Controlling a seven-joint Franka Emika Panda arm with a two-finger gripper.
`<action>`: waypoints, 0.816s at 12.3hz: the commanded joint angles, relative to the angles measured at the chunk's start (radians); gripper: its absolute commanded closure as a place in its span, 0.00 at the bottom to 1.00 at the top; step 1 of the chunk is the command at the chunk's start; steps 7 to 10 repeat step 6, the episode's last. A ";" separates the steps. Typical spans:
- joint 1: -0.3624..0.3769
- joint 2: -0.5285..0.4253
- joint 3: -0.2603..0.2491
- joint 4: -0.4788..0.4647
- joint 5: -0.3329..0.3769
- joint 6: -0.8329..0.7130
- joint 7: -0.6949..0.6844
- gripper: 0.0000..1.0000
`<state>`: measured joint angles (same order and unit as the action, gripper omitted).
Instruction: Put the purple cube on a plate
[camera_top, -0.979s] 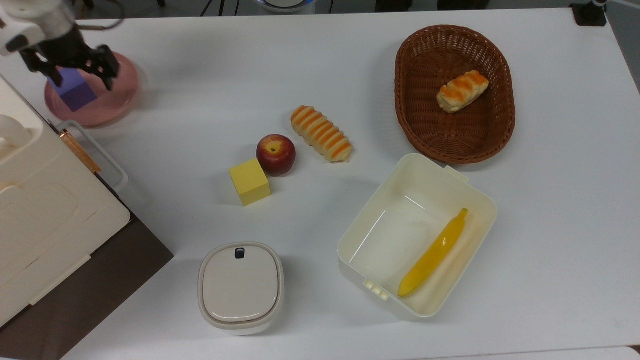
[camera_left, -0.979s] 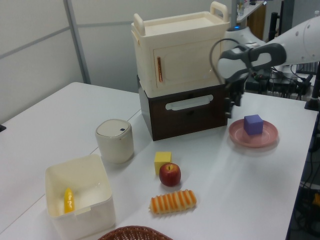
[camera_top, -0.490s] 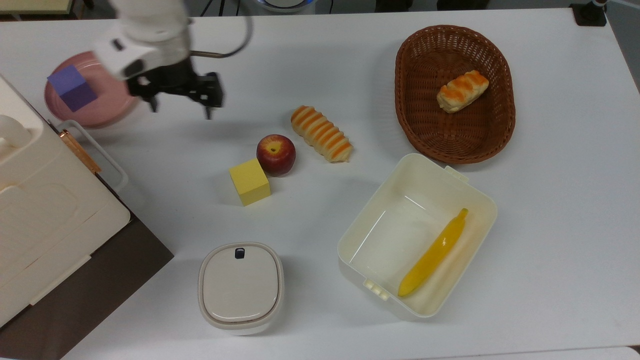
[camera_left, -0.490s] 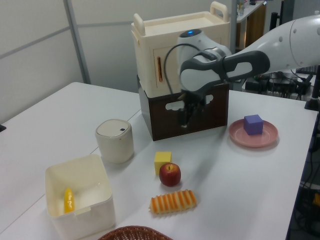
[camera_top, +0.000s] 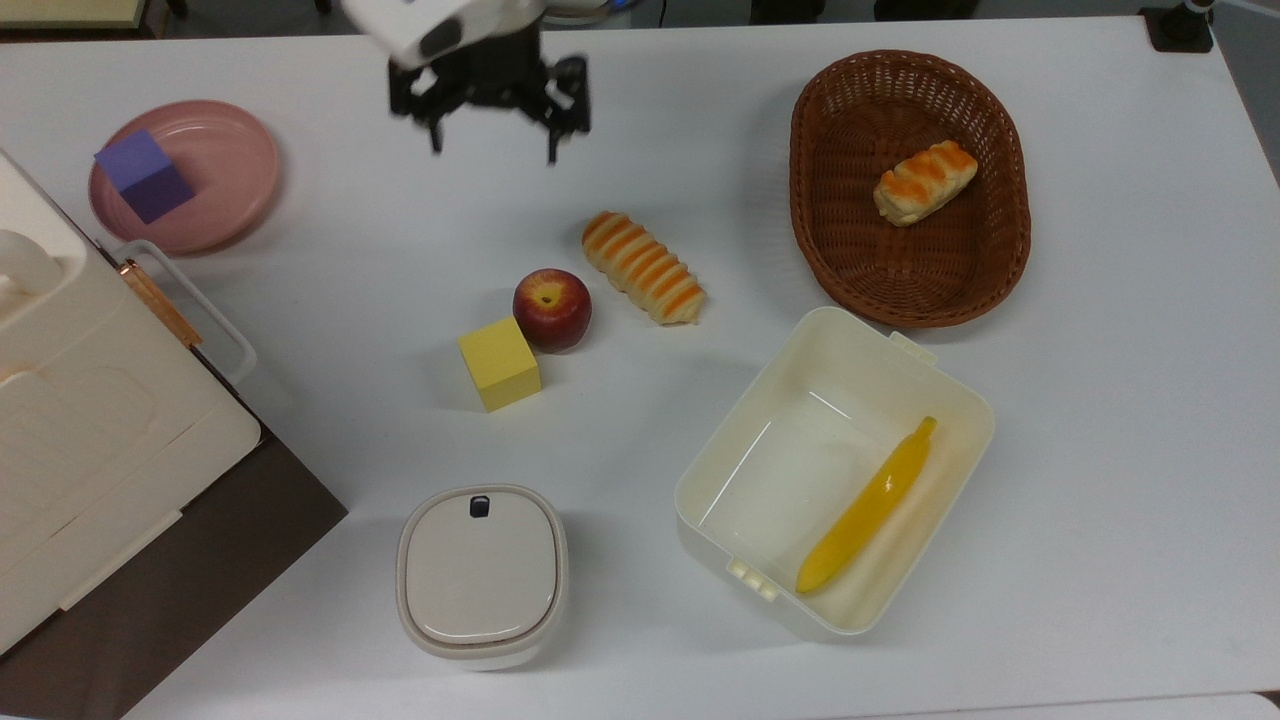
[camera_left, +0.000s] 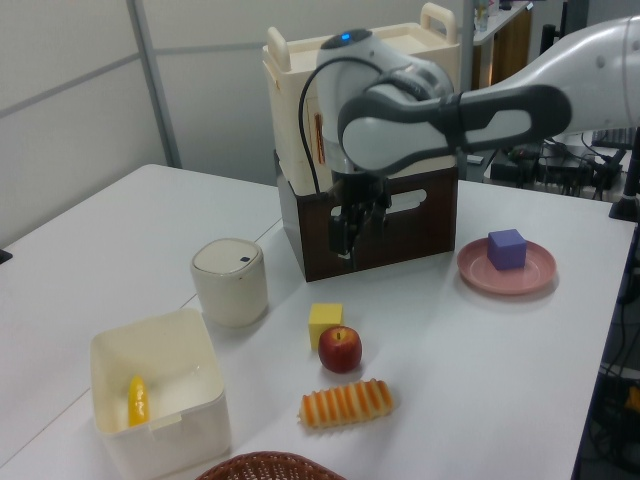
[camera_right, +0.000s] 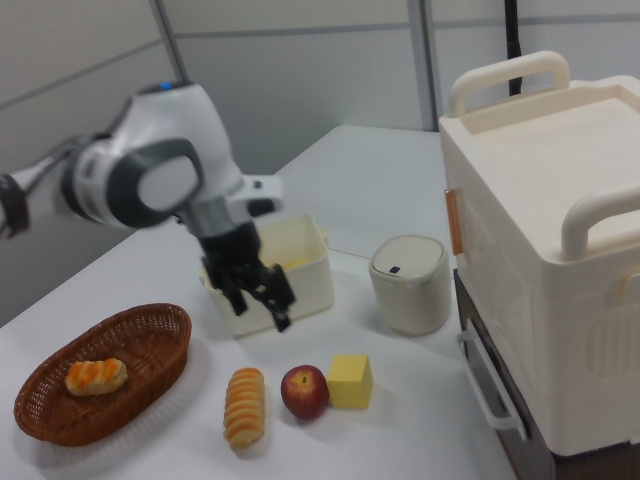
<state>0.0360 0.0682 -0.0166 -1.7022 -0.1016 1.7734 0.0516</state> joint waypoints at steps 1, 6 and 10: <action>0.056 -0.044 -0.033 0.042 0.006 -0.120 0.010 0.00; 0.053 -0.056 -0.029 0.056 0.076 -0.124 0.016 0.00; 0.053 -0.056 -0.029 0.056 0.076 -0.124 0.016 0.00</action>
